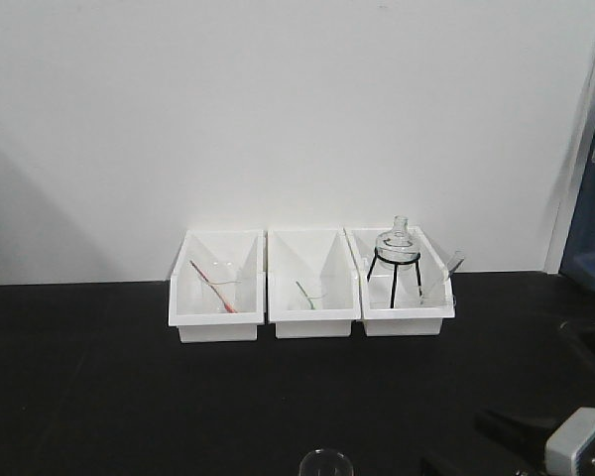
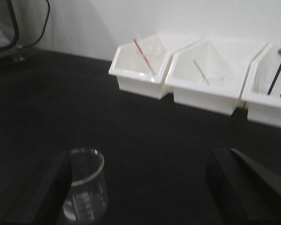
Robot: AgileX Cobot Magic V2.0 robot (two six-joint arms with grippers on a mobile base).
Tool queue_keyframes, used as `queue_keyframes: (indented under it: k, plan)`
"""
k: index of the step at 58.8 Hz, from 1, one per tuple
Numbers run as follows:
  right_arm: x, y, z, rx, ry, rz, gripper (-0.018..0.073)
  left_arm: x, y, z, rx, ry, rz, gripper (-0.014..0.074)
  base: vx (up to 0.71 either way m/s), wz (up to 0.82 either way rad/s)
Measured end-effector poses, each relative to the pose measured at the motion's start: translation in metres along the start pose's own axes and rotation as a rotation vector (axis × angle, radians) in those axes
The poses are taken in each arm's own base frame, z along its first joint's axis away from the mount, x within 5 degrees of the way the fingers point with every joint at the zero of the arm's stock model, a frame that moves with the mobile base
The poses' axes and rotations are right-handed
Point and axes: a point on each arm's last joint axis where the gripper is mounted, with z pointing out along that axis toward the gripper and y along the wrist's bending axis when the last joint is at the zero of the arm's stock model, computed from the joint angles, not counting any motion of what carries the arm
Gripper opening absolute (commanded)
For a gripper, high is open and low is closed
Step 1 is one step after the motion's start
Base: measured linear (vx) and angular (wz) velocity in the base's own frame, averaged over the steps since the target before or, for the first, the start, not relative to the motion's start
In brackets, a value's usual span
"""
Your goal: Pick beaker and place in left cabinet
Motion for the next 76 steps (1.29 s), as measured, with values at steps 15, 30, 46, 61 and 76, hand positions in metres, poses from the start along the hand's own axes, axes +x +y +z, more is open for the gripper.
queue_keyframes:
  k: [15, 30, 46, 61, 76]
  plan:
    - [0.051, -0.012, 0.022, -0.029, 0.148, 0.056, 0.0610, 0.000, 0.000, 0.000, 0.000, 0.000, 0.000, 0.0004, 0.00, 0.00]
    - [0.062, -0.002, 0.060, -0.145, 0.161, 0.027, 0.0602, 0.000, 0.000, 0.000, 0.000, 0.000, 0.000, 0.0004, 0.00, 0.00]
    - [0.070, 0.018, 0.096, -0.258, 0.157, -0.037, 0.0598, 0.000, 0.000, 0.000, 0.000, 0.000, 0.000, 0.0004, 0.00, 0.00]
    - [0.078, 0.023, 0.128, -0.228, 0.124, -0.037, 0.0592, 0.000, 0.000, 0.000, 0.000, 0.000, 0.000, 0.0004, 0.00, 0.00]
    - [0.090, 0.027, 0.155, -0.246, 0.108, -0.044, 0.0557, 0.000, 0.000, 0.000, 0.000, 0.000, 0.000, 0.0004, 0.00, 0.00]
